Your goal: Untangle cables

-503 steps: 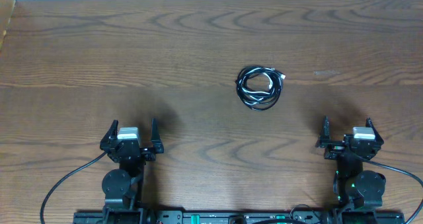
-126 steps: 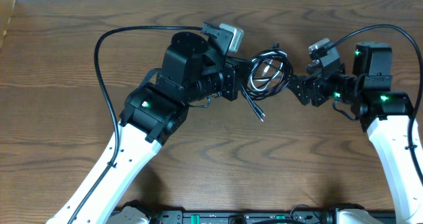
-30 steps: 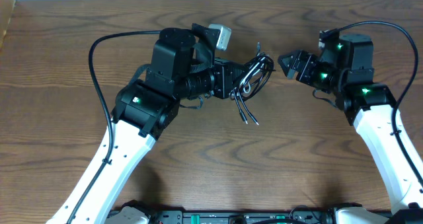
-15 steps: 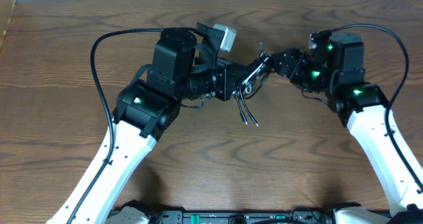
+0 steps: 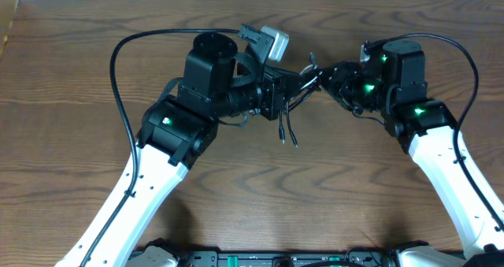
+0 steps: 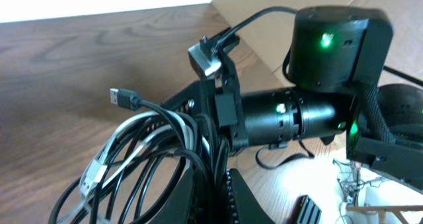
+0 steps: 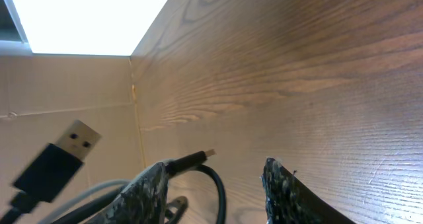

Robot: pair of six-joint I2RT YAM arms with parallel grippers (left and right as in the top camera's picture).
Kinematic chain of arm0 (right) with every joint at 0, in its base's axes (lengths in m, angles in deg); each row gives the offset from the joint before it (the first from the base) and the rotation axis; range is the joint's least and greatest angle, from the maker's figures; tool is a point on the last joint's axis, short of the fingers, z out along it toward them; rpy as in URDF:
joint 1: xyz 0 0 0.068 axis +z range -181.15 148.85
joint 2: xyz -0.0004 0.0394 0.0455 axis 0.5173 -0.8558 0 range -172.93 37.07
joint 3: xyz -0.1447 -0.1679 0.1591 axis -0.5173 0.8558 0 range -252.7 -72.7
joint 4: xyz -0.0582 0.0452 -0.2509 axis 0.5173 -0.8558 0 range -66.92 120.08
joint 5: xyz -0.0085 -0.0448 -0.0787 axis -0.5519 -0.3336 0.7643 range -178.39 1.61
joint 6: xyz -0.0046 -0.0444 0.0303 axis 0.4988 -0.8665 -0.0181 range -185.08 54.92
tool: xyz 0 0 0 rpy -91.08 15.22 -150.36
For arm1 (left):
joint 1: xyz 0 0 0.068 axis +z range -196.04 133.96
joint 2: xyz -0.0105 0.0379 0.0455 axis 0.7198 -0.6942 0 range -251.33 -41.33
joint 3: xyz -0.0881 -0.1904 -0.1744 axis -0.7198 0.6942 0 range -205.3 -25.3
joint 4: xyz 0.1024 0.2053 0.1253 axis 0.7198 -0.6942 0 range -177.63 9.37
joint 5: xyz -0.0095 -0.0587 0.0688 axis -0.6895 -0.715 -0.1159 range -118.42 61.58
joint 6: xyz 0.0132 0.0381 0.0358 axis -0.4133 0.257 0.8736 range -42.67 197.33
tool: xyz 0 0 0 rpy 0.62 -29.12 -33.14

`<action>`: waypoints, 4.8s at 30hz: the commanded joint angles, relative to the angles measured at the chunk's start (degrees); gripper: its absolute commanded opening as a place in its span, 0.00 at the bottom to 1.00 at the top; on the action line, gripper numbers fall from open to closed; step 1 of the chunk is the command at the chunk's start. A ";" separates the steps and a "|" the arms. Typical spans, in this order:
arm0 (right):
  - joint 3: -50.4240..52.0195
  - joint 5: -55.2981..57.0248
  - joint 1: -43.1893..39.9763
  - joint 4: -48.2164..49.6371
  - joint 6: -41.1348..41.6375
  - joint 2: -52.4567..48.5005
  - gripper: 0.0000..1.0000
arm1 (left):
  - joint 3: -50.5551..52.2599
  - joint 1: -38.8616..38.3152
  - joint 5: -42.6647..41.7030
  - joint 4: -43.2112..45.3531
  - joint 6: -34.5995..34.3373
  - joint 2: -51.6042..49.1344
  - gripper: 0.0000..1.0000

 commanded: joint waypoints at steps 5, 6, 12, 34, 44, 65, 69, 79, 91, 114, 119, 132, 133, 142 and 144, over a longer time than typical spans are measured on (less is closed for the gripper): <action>0.04 -4.50 0.48 -0.09 -25.07 0.02 0.70 | -1.31 -0.31 -0.98 1.90 0.92 -1.14 0.08; 0.04 -5.14 0.48 -0.28 -29.22 0.02 0.70 | -1.31 -0.31 -0.96 1.86 0.94 -1.25 0.08; 0.04 -6.60 0.35 -0.39 -45.51 0.22 0.68 | -1.31 -0.28 -0.46 1.81 0.94 -1.62 0.08; 0.04 -7.56 0.35 -18.47 -72.94 0.33 0.46 | -1.31 -0.24 -0.35 1.68 0.92 -3.39 0.07; 0.04 12.07 0.31 -17.84 -61.79 0.33 0.01 | -1.31 1.33 2.36 1.42 0.72 -3.39 0.08; 0.02 13.79 -1.57 -13.27 -50.03 0.48 0.01 | -0.13 12.09 3.89 -11.23 1.99 -3.45 0.31; 0.02 14.43 -1.57 -12.92 -48.46 0.44 0.01 | 0.44 11.96 3.28 -11.26 2.01 -3.89 0.31; 0.04 15.98 -0.83 -12.22 -50.12 -0.31 0.36 | 0.44 11.96 2.62 -10.36 2.01 -4.35 0.43; 0.04 14.27 0.59 -6.88 -51.56 -10.03 0.40 | 0.44 11.96 2.01 -10.40 2.47 -4.35 0.43; 0.04 15.50 0.68 4.72 -56.06 -21.18 0.49 | 0.44 11.96 1.99 -12.63 2.91 -4.35 0.43; 0.04 15.34 0.70 4.31 -56.02 -22.91 0.29 | 0.44 11.96 2.01 -12.61 3.10 -4.35 0.43; -3.13 5.75 0.57 4.11 -50.14 -13.44 0.01 | 0.44 11.96 1.75 -14.45 3.08 -4.35 0.43; -4.13 5.75 0.55 3.85 -49.31 -11.89 0.01 | 0.44 11.96 1.73 -14.93 3.08 -4.37 0.43; -25.16 7.32 -0.72 -11.98 -43.93 -2.38 0.01 | 0.48 11.87 -5.62 -15.10 5.31 -4.98 0.43; -30.25 7.69 -0.72 -17.25 -44.00 -2.19 0.01 | 0.50 11.50 -5.95 -14.69 5.55 -5.40 0.44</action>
